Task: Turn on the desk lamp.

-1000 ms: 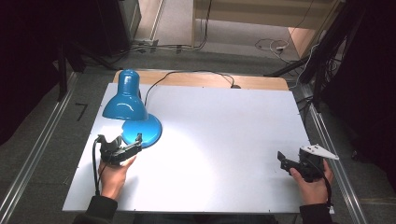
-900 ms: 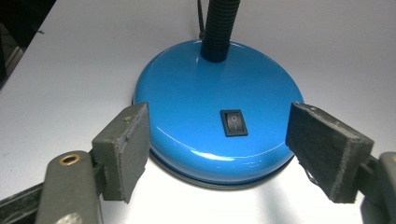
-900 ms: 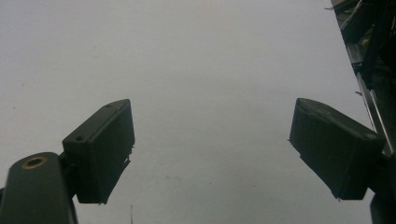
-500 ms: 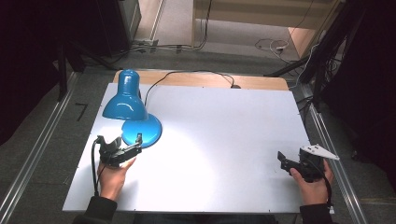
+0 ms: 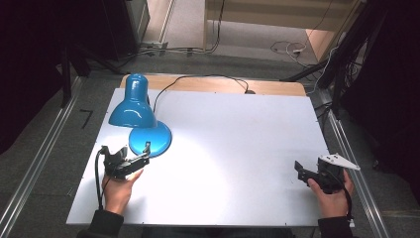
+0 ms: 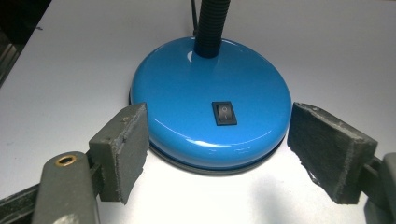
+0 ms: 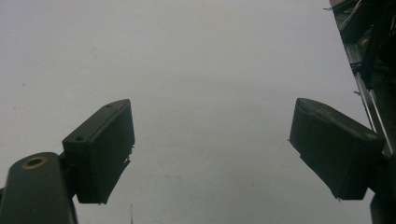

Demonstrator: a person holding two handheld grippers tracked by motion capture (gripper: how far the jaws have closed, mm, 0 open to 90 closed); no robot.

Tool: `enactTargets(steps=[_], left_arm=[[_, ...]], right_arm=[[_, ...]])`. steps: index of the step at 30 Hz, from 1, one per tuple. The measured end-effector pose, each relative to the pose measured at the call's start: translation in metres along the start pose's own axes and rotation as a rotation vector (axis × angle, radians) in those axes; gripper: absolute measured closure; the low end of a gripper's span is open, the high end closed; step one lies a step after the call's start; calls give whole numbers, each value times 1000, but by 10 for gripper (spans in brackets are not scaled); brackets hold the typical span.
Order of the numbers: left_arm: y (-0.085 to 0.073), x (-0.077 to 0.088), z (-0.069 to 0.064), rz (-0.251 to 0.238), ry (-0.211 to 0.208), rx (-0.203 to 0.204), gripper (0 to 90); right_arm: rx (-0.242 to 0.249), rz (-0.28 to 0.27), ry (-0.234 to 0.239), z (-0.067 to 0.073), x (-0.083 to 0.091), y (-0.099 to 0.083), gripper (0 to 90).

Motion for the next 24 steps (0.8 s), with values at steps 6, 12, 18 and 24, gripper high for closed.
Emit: enactTargets(steps=[6, 12, 18, 24], left_arm=[[-2, 3, 0, 0, -4, -4, 215], [-4, 5, 0, 2, -8, -4, 215], [-6, 7, 0, 3, -8, -11, 215], [-8, 9, 1, 5, -9, -10, 215]], right_arm=[[2, -2, 1, 0, 0, 0, 123], [1, 0, 1, 0, 0, 0, 123], [3, -1, 0, 0, 0, 0, 123], [2, 0, 2, 0, 0, 0, 123]])
Point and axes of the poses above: each handheld gripper's, and its own axes: x roughly backward along the jaws, y roughly out of its top, z roughly to its left, the point moved 3 cm from there along -x, roughly forward along the jaws, and after that the axes turned 15 degrees about z, right-handed, at the moved point
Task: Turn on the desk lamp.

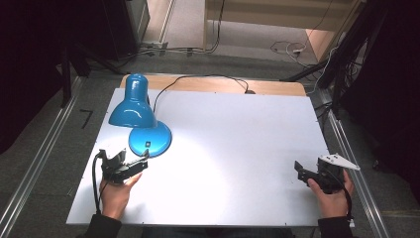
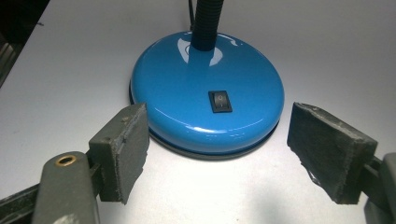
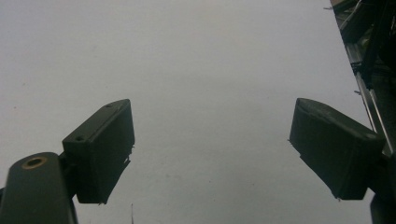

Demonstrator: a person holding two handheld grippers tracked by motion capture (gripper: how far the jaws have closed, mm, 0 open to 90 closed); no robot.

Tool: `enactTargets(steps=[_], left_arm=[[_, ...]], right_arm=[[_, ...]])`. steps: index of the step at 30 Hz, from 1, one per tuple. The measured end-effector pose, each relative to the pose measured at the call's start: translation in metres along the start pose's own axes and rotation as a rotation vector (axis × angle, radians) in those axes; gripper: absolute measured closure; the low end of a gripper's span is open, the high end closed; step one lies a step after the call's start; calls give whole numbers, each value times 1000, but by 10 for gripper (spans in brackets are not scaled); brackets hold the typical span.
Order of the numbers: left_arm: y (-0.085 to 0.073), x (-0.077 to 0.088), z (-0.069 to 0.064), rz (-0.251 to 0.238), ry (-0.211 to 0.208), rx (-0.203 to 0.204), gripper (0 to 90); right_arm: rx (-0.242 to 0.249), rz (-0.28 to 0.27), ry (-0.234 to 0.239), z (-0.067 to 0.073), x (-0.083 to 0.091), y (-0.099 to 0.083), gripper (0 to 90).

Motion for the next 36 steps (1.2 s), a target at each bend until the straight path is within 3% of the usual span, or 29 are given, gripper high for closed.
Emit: enactTargets(steps=[15, 36], left_arm=[[-5, 4, 3, 6, -14, 12, 215], [-14, 10, 10, 11, 0, 12, 215]], right_arm=[[0, 2, 2, 0, -1, 0, 123], [-3, 3, 2, 0, 0, -1, 123]])
Point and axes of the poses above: each handheld gripper's, and its own axes: x roughly backward along the jaws, y roughly out of its top, z roughly to its left, the point moved 3 cm from there along -x, roughly forward along the jaws, and after that the axes turned 15 degrees about z, right-handed, at the moved point
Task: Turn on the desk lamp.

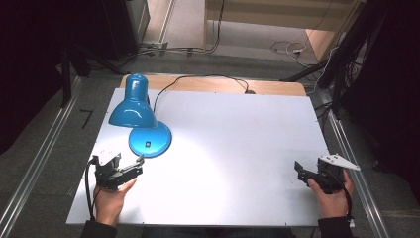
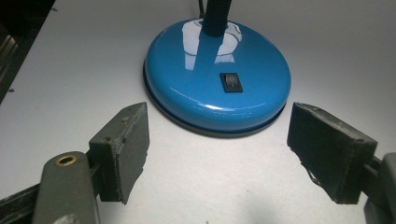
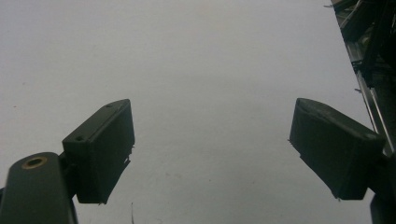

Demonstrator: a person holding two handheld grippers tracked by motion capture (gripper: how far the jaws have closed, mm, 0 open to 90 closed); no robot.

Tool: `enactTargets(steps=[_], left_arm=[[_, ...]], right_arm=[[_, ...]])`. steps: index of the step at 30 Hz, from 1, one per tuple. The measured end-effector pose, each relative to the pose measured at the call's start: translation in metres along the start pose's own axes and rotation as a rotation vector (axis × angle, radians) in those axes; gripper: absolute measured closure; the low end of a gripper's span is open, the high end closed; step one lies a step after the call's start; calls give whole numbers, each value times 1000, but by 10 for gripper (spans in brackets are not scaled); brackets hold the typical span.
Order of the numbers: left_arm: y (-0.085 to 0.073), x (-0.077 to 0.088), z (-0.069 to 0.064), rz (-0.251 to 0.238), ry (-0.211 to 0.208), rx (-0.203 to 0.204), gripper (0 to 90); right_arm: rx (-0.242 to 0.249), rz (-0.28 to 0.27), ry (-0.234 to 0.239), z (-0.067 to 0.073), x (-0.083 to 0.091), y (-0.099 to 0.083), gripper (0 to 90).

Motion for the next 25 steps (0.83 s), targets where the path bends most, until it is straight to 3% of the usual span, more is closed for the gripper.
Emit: enactTargets(steps=[25], left_arm=[[-7, 9, 4, -10, 16, 12, 185]], right_arm=[[-18, 1, 2, -5, 5, -5, 123]])
Point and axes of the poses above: each handheld gripper's, and its own axes: x roughly backward along the jaws, y roughly out of its top, z roughly to its left, the point moved 3 cm from there along -x, roughly forward along the jaws, and after that the axes turned 15 degrees about z, right-handed, at the moved point
